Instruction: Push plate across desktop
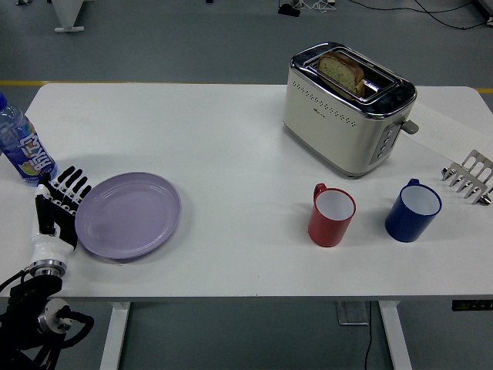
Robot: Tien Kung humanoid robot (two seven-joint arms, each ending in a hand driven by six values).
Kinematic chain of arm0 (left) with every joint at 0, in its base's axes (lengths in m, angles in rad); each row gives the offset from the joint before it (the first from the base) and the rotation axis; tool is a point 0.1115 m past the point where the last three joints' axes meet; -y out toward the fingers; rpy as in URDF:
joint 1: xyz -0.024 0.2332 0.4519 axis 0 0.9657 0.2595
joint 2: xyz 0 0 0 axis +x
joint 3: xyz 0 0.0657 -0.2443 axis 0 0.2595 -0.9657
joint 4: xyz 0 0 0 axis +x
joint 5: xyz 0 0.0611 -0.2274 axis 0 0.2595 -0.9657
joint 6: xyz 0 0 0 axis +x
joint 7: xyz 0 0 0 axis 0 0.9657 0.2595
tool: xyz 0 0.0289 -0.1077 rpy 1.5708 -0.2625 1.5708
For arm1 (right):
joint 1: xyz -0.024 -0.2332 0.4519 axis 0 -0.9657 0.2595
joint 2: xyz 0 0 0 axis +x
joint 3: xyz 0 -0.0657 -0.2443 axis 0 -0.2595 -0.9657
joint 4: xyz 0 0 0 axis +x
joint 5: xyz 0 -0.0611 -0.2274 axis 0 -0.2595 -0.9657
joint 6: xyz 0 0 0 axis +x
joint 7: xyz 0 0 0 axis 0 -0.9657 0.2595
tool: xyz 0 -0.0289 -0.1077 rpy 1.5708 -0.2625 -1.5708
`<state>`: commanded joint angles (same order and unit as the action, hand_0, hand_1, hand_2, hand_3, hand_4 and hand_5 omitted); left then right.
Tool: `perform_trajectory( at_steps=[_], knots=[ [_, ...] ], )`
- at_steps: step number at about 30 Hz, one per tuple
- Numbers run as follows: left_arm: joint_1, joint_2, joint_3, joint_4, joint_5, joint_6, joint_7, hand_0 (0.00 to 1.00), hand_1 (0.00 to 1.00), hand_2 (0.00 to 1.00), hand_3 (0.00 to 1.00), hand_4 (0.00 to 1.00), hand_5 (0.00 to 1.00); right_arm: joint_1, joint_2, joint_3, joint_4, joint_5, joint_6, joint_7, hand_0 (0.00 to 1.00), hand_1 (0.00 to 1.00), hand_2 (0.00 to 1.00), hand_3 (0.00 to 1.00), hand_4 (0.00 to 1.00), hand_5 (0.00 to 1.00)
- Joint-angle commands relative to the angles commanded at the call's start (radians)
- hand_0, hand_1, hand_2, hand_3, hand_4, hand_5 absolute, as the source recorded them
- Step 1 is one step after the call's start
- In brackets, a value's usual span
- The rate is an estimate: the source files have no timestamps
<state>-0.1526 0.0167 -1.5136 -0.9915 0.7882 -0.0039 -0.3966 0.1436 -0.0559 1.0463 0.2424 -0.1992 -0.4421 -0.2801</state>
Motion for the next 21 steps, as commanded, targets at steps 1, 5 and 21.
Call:
perform_trajectory(
  at_steps=[1,5,21],
  knots=[
    [-0.001,-0.002,0.001,0.000,-0.001,0.000,0.000,0.782,0.790,0.761,0.677,0.532,0.998,0.000,0.000,0.000,0.000,0.000,0.000,0.000,0.550,0.461,0.573,0.579,0.306,0.454],
    [-0.006,-0.017,0.011,0.003,-0.004,-0.001,0.000,0.780,0.789,0.762,0.676,0.531,0.998,0.001,-0.001,0.001,0.000,-0.001,0.000,0.000,0.549,0.461,0.573,0.579,0.306,0.454],
    [-0.033,-0.017,0.071,0.016,-0.032,-0.003,-0.002,0.780,0.788,0.761,0.675,0.528,0.998,0.003,-0.001,0.006,0.000,-0.013,0.001,-0.004,0.549,0.461,0.572,0.579,0.306,0.455]
  ],
)
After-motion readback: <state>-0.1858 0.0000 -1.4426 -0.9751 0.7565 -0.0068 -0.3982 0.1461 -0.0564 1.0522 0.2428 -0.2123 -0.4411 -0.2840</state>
